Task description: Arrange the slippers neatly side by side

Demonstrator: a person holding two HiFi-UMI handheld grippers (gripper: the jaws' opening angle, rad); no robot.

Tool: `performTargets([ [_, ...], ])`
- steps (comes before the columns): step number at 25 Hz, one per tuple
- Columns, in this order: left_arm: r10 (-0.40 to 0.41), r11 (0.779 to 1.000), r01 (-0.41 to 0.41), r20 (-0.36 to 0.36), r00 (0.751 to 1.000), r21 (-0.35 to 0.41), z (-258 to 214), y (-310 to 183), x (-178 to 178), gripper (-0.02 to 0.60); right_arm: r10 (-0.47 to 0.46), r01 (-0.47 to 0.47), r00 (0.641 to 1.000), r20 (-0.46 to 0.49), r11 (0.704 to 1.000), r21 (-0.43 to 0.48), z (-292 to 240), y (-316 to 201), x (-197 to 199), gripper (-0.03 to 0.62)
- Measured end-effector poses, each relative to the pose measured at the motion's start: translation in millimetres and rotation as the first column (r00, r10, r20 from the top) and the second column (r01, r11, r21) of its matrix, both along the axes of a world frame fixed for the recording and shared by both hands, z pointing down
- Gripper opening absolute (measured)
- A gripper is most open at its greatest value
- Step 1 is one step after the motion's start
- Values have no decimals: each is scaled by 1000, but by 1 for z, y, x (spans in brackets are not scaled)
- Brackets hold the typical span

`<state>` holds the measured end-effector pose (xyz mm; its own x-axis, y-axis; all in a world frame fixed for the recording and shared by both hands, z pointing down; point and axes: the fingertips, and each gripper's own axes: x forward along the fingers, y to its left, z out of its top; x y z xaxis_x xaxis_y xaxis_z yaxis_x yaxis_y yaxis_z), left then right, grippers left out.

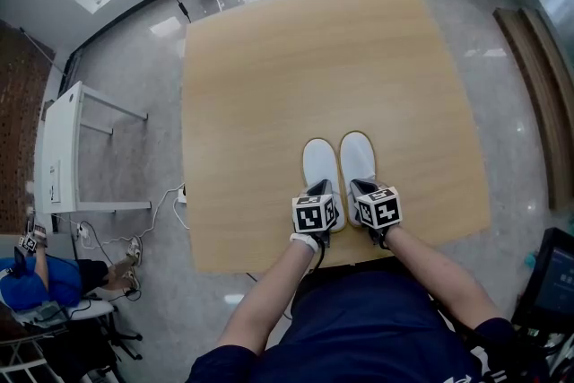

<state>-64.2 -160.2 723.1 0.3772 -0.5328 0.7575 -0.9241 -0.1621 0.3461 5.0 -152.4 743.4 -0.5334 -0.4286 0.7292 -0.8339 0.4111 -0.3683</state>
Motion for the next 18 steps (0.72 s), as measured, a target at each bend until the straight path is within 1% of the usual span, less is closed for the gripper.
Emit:
performTargets([
  [5, -1, 1000, 1, 11, 1000, 5, 0, 0, 1, 3, 2, -2, 1000, 12, 1000, -8, 0, 0, 1, 9],
  [7, -2, 1000, 1, 23, 1000, 18, -4, 1, 0, 3, 5, -4, 999, 32, 1000, -12, -2, 0, 0, 9],
  [8, 0, 1000, -1, 31, 1000, 31, -8, 1, 0, 3, 5, -5, 999, 47, 1000, -6, -7, 0, 1, 9],
  [10, 9, 997, -12, 32, 999, 74, -22, 2, -1, 3, -8, 5, 997, 81, 999, 36, -25, 1, 2, 9],
  [12, 19, 993, -19, 5, 1000, 120, -42, 7, -5, 3, -41, 30, 992, 118, 996, 87, -49, 5, 2, 9],
  [14, 32, 987, -27, -26, 999, 159, -64, 15, -12, 3, -64, 45, 984, 164, 992, 117, -73, 12, 4, 9],
  [16, 55, 980, -45, -45, 997, 193, -83, 29, -20, 3, -61, 35, 977, 204, 991, 133, -93, 19, 12, 9],
  [18, 77, 974, -64, -52, 996, 215, -99, 45, -26, 3, -38, 4, 972, 233, 989, 145, -113, 23, 27, 9],
])
